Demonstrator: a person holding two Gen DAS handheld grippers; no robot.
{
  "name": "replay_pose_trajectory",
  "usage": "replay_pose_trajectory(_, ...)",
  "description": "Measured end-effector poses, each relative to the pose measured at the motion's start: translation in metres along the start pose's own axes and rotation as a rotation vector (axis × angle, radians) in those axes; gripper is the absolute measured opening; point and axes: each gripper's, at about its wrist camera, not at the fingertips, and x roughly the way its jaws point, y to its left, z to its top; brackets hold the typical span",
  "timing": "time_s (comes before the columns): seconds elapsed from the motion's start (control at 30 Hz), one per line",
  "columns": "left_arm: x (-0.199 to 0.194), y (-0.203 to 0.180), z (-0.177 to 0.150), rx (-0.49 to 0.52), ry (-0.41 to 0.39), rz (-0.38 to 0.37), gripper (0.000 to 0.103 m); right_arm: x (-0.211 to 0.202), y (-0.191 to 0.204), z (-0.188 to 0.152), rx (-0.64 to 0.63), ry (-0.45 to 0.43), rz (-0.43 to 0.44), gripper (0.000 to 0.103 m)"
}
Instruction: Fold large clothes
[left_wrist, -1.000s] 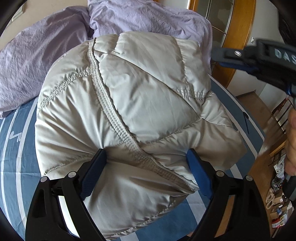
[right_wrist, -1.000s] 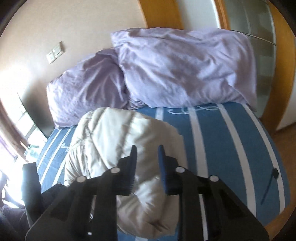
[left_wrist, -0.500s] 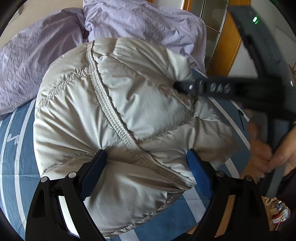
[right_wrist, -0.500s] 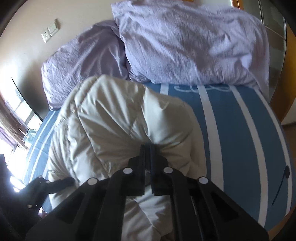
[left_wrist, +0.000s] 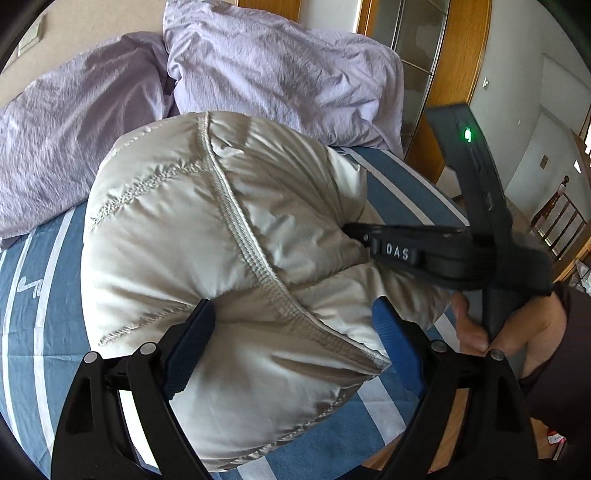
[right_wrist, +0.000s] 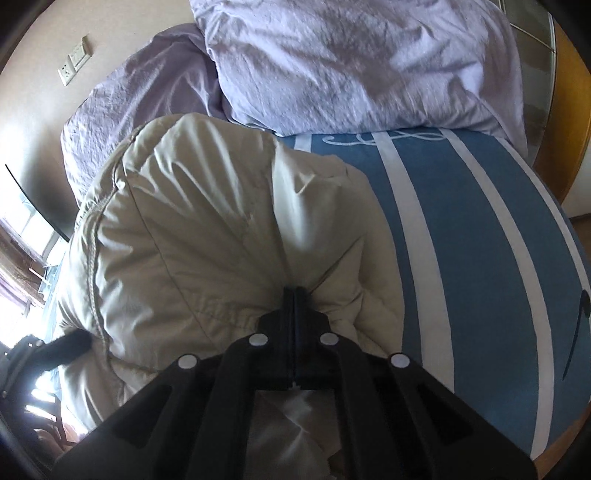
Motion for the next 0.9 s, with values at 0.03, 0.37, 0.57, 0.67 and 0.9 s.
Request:
replay_pose_trajectory(0.03,-0.001,0.000,0.000,-0.001,-0.001,-0.001,0.088,0.001,-0.001,-0.001,0.003,0.000,-0.001,0.000)
replay_pose_trajectory(0.37,-0.004,0.003,0.007,-0.014,-0.017,0.006,0.088,0.006,-0.007,-0.009,0.016,-0.026,-0.011,0.000)
replay_pose_trajectory(0.57,-0.009,0.011,0.015,-0.051,-0.027,0.014,0.088,0.005,-0.007,-0.011,0.021,-0.041,-0.016,0.000)
replay_pose_trajectory(0.67,-0.010,0.014,0.019,-0.058,-0.035,0.025,0.088,0.005,-0.007,-0.010,0.021,-0.043,-0.016,0.000)
replay_pose_trajectory(0.9,-0.011,0.020,0.036,-0.065,-0.060,0.046,0.088,0.006,-0.008,-0.012,0.028,-0.047,-0.011,0.000)
